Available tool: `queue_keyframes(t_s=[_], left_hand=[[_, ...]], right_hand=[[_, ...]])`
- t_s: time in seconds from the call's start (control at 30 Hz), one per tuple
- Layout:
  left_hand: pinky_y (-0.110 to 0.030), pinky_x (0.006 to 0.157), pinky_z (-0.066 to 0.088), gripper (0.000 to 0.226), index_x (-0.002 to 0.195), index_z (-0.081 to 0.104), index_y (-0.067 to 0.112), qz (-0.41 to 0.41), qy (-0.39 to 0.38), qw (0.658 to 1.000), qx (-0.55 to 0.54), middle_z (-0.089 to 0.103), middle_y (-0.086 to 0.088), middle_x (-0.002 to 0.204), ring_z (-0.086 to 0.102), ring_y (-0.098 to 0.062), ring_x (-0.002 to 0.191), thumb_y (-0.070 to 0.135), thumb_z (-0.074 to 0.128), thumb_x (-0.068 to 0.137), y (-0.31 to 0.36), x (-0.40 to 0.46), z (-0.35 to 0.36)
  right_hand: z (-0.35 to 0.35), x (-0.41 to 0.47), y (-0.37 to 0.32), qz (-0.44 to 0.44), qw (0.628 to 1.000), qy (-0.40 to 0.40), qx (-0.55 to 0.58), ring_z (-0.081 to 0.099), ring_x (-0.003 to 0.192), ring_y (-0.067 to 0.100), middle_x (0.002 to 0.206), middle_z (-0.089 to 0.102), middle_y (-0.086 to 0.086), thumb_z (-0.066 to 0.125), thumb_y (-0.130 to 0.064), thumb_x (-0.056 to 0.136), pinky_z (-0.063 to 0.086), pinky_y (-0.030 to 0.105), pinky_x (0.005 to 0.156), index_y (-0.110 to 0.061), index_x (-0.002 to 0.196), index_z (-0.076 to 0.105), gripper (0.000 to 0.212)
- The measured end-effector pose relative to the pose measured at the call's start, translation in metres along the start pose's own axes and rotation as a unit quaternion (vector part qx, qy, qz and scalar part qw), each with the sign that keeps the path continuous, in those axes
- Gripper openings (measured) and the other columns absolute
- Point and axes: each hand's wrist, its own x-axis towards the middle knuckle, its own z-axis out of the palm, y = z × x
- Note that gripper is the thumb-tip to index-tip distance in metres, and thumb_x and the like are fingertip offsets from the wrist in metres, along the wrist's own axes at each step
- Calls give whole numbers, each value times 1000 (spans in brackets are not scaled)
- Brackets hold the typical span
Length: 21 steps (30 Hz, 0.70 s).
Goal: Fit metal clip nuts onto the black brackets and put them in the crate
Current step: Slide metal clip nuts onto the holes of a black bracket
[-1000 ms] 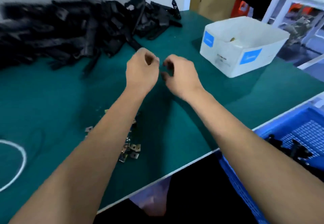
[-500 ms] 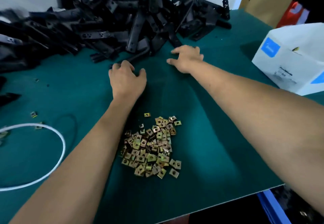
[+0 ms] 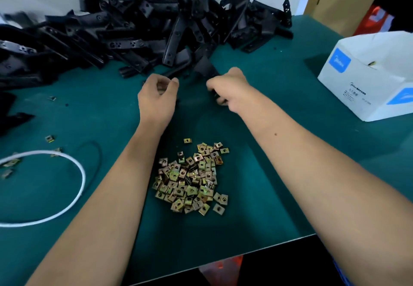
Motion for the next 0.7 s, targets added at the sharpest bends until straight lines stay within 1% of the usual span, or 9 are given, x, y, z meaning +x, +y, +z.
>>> queue_keyframes(t_s=[0.07, 0.17, 0.27, 0.3, 0.37, 0.47, 0.53, 0.6, 0.7], left_hand=[[-43, 93, 59, 27, 100, 63, 14, -41, -39, 995, -86, 71, -7, 104, 75, -19, 90, 41, 64, 96, 3, -3, -1], [-42, 93, 60, 32, 105, 60, 10, -103, -76, 958, -255, 71, -17, 118, 74, -28, 103, 42, 64, 99, 14, -8, -5], [-49, 93, 59, 30, 101, 66, 7, -97, 19, 938, -333, 76, -16, 110, 74, -31, 99, 37, 63, 100, 30, -7, -15], [-46, 87, 61, 30, 105, 68, 3, -90, 50, 926, -362, 77, -17, 106, 74, -30, 92, 32, 61, 103, 33, -4, -21], [-35, 74, 59, 30, 119, 64, -7, -83, 92, 909, -397, 76, -19, 109, 72, -26, 83, 19, 55, 106, 37, 5, -35], [-31, 72, 57, 24, 124, 59, -8, -88, 105, 903, -408, 74, -17, 110, 72, -28, 86, 4, 55, 103, 29, 14, -57], [-32, 73, 58, 22, 121, 62, -8, -88, 93, 921, -369, 73, -18, 115, 72, -29, 89, -2, 57, 101, 20, 16, -65], [-33, 79, 59, 23, 120, 63, -8, -88, 101, 934, -331, 73, -20, 118, 73, -26, 90, -6, 61, 97, 12, 15, -65], [-36, 92, 58, 17, 98, 63, 14, -31, 171, 958, -227, 73, -2, 103, 70, -11, 89, 4, 74, 89, 5, 14, -65]], right_hand=[[6, -13, 2, -5, 992, -31, 123, 45, 69, 21, 81, 50, 7, 66, 1, 83, 32, 24, 45, -11, 91, 51, 21], [17, -36, 3, -97, 983, -127, 88, 65, 72, 15, 91, 69, 0, 73, -11, 89, 46, 23, 48, -17, 108, 64, 22], [23, -54, 5, -199, 950, -239, -33, 68, 72, 13, 89, 74, -2, 73, -19, 95, 51, 25, 52, -19, 115, 68, 20], [22, -58, 5, -221, 939, -258, -53, 66, 68, 15, 82, 72, 1, 72, -22, 97, 51, 27, 54, -16, 107, 72, 12], [13, -61, 6, -263, 920, -271, -105, 63, 64, 13, 74, 71, 4, 74, -28, 96, 50, 28, 60, -10, 92, 75, 18], [-8, -61, 12, -295, 865, -305, -266, 65, 72, 1, 81, 76, -9, 86, -32, 82, 48, 21, 69, -21, 89, 80, 15], [-13, -63, 15, -282, 837, -349, -313, 66, 79, 2, 87, 75, -11, 90, -30, 78, 49, 19, 71, -25, 93, 80, 19], [-11, -65, 18, -288, 830, -355, -320, 67, 81, 2, 88, 73, -12, 90, -27, 77, 51, 18, 73, -27, 93, 80, 18], [-5, -66, 20, -312, 830, -333, -320, 66, 80, 5, 88, 73, -9, 86, -23, 82, 51, 23, 74, -23, 90, 78, 11]])
